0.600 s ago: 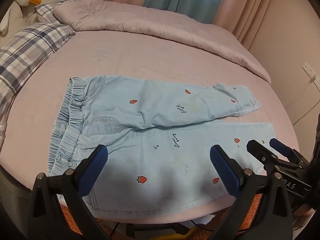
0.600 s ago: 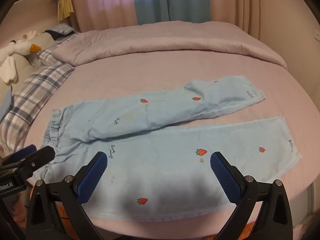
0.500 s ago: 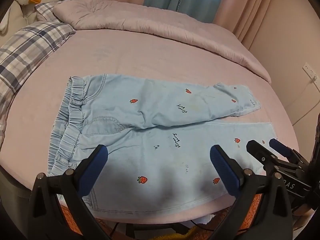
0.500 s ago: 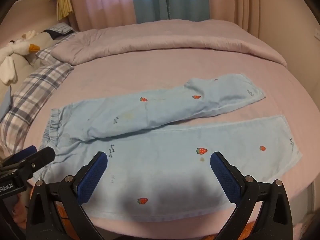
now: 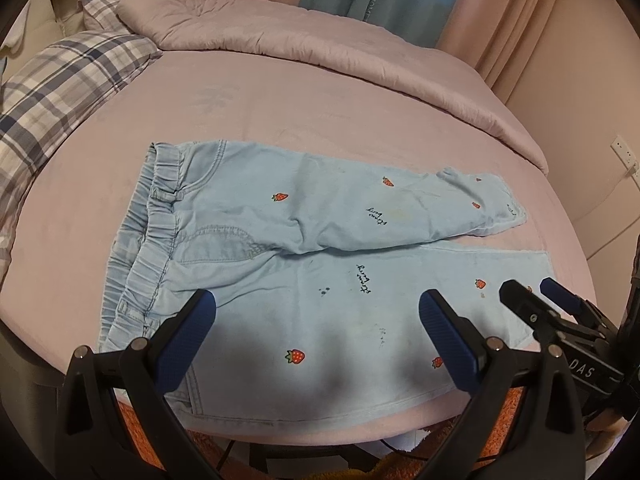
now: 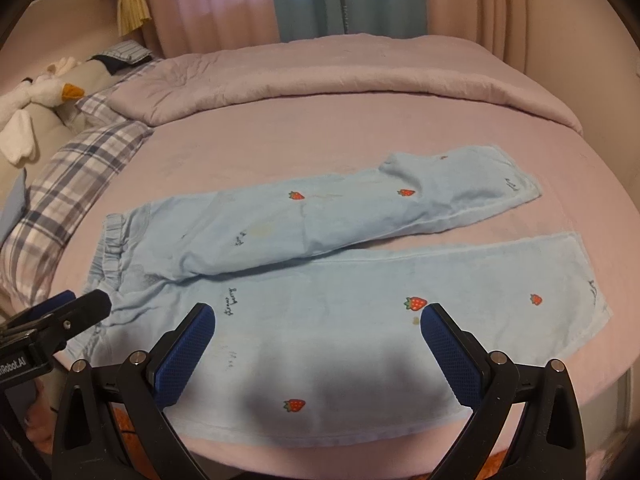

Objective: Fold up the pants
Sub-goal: 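Move both grippers toward the light-blue strawberry jeans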

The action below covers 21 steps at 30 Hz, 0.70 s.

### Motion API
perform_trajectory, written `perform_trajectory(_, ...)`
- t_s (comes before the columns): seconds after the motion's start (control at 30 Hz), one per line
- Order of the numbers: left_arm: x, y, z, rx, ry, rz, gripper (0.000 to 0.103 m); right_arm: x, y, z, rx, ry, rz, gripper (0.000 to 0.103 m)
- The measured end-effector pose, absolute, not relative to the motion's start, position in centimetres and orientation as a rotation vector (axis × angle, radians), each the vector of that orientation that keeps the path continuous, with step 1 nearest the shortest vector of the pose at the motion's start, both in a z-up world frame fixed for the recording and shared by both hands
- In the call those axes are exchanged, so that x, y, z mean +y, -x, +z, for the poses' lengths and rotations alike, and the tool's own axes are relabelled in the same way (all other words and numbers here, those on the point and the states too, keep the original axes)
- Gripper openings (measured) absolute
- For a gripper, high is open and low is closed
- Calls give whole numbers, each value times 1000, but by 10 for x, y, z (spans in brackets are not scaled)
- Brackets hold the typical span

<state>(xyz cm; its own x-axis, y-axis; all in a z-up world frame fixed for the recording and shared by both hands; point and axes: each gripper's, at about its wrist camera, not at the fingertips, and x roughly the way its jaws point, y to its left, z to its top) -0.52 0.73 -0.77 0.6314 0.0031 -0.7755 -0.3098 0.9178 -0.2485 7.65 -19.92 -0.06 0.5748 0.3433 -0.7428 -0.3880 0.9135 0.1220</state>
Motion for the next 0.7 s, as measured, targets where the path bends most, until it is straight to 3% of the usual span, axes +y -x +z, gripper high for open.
perform_trajectory(0.37, 11, 21, -4, 851, 448, 202, 101, -209, -79, -2, 861, -46, 473, 102)
perform_trajectory(0.7, 24, 29, -5, 851, 475, 234, 101, -203, -80, -4, 906, 42, 426, 102)
